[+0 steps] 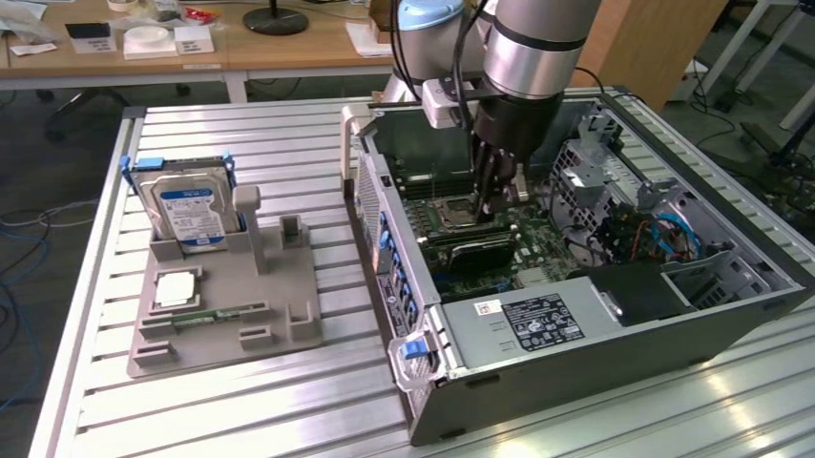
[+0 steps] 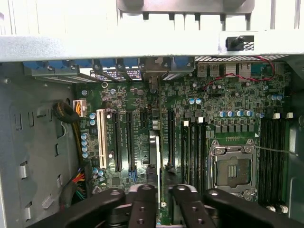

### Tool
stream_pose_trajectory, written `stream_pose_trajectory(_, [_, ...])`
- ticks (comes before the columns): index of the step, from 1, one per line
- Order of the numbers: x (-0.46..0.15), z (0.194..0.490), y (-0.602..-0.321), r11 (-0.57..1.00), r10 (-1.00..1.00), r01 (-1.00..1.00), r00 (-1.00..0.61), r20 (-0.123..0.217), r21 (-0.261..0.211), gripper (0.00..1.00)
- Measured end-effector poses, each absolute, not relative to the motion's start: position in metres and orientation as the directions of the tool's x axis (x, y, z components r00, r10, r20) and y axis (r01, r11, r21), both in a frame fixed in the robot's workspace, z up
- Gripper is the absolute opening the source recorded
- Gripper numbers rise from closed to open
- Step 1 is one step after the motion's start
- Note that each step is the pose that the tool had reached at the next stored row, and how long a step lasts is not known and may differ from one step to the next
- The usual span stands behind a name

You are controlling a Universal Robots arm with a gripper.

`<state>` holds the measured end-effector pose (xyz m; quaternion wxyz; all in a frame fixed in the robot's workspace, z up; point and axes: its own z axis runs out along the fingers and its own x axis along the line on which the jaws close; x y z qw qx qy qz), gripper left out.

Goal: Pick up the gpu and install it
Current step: 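Press down on the gpu until it lock into place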

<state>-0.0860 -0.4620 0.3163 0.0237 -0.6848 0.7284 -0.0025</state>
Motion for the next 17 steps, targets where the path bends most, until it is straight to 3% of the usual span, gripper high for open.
stream_pose_trajectory(1, [-0.086, 0.316, -0.462, 0.062, -0.998, -0.997, -0.061, -0.031, -0.036, 0.2])
stream_pose_trajectory(3, [-0.086, 0.316, -0.462, 0.062, -0.998, -0.997, -0.061, -0.031, -0.036, 0.11])
stream_pose_trajectory(17, [-0.086, 0.306, -0.462, 0.062, -0.998, -0.997, -0.061, -0.032, -0.036, 0.11])
